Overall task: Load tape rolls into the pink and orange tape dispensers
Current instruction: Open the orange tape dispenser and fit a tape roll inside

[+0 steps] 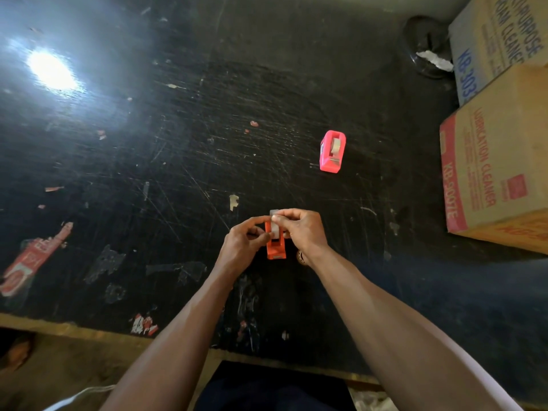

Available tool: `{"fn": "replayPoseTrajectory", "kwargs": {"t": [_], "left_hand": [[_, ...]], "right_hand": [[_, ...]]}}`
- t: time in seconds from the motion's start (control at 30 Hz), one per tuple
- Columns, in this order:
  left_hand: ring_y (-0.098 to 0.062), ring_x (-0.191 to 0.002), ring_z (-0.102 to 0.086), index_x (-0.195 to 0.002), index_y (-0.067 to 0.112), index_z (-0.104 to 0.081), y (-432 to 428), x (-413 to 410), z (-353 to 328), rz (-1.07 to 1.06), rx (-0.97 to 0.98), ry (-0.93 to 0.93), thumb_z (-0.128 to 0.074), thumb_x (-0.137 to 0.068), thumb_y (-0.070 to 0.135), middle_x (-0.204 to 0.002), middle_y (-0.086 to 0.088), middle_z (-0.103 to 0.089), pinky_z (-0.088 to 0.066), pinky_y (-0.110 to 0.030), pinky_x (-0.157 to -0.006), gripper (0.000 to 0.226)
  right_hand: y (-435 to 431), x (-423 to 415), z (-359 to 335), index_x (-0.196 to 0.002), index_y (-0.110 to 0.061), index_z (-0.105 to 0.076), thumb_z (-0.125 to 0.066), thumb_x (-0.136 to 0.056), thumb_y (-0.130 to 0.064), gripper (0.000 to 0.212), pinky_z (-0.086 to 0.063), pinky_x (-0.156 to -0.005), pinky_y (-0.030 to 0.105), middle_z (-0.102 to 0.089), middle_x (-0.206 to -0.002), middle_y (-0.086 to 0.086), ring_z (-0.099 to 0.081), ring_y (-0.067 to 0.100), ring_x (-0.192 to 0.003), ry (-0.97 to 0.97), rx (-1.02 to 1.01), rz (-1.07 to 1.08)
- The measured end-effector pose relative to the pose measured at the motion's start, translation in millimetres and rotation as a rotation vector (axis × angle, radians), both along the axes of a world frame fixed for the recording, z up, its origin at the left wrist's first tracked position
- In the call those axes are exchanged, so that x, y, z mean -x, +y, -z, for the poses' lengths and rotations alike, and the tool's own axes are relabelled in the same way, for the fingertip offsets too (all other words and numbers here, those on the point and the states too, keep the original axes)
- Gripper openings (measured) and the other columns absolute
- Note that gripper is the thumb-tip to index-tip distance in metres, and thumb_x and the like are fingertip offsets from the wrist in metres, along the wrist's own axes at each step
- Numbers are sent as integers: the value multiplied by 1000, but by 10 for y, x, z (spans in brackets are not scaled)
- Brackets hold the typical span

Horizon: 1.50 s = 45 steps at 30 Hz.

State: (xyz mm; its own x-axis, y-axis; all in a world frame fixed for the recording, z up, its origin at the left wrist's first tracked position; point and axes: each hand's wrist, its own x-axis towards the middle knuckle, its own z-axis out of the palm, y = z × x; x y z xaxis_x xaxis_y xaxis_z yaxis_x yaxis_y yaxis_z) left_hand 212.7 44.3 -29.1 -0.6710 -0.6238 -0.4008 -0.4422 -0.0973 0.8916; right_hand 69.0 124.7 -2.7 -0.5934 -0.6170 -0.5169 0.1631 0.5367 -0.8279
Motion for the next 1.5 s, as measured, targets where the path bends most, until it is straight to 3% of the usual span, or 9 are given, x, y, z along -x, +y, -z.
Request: {"fn": "replayPoseTrajectory", "kwargs": {"t": [0.17, 0.33, 0.57, 0.7, 0.87, 1.1, 1.3, 1.5], "left_hand": [[-10, -91, -74, -123, 47, -62, -12, -6, -14, 21, -8, -9, -71, -94, 27, -97, -1, -74, -60, -36, -85, 37], [-9, -92, -75, -122, 48, -62, -19, -12, -29, 27, 3, -1, -71, -93, 25, -96, 0, -75, -60, -36, -88, 38], [-9, -93, -75, -119, 57, -61, -44, -23, -28, 72, 48, -26, -69, -95, 22, -95, 3, -75, -61, -45, -89, 43], [-12, -98, -73, -127, 48, -63, -63, -27, -17, 89, 37, -33, -68, -95, 17, -99, 2, -73, -60, -46, -92, 45], [-11, -93, -74, -125, 48, -63, -49, -17, -36, 62, 24, -16, -66, -96, 12, -96, 0, -73, -62, -42, -89, 46], [-14, -94, -74, -127, 45, -64, -47, -15, -14, 62, 23, -8, -67, -95, 15, -95, -2, -74, -62, -44, -88, 44], [-11, -94, -72, -134, 43, -60, -20, -2, -14, 89, 46, -35, -65, -98, 24, -100, 3, -73, -58, -31, -82, 40], [-9, -90, -73, -130, 47, -61, -23, 0, 1, 87, 69, -46, -66, -97, 23, -93, 5, -73, -60, -34, -86, 41]], "right_hand": [[34, -4, -35, -104, -18, -78, -71, -95, -15, 12, -53, -63, 11, -76, -102, -5, -73, 4, -86, 17, 20, -22], [116, -48, 2, -103, -18, -77, -70, -95, -17, 10, -59, -78, 23, -75, -100, -4, -72, 8, -93, 117, 43, -65], [202, -104, -20, -104, -17, -77, -69, -96, -16, 11, -59, -79, 20, -76, -97, -6, -73, 1, -89, 127, 100, -58], [248, -106, -21, -104, -18, -77, -70, -96, -17, 11, -59, -85, 24, -77, -98, -5, -72, 3, -93, 125, 115, -55], [297, -139, -59, -102, -15, -77, -71, -94, -14, 10, -54, -76, 13, -76, -96, -6, -71, -2, -88, 131, 138, -47], [390, -204, -68, -102, -10, -77, -71, -95, -18, 12, -53, -70, 10, -76, -95, -2, -72, -2, -83, 157, 155, -66], [399, -224, -40, -101, -13, -77, -71, -95, -21, 11, -55, -75, 13, -77, -96, -3, -73, 4, -88, 198, 147, -61], [440, -260, 13, -109, -13, -76, -72, -94, -16, 15, -57, -83, 18, -75, -104, -4, -71, 4, -94, 285, 100, -106]]}}
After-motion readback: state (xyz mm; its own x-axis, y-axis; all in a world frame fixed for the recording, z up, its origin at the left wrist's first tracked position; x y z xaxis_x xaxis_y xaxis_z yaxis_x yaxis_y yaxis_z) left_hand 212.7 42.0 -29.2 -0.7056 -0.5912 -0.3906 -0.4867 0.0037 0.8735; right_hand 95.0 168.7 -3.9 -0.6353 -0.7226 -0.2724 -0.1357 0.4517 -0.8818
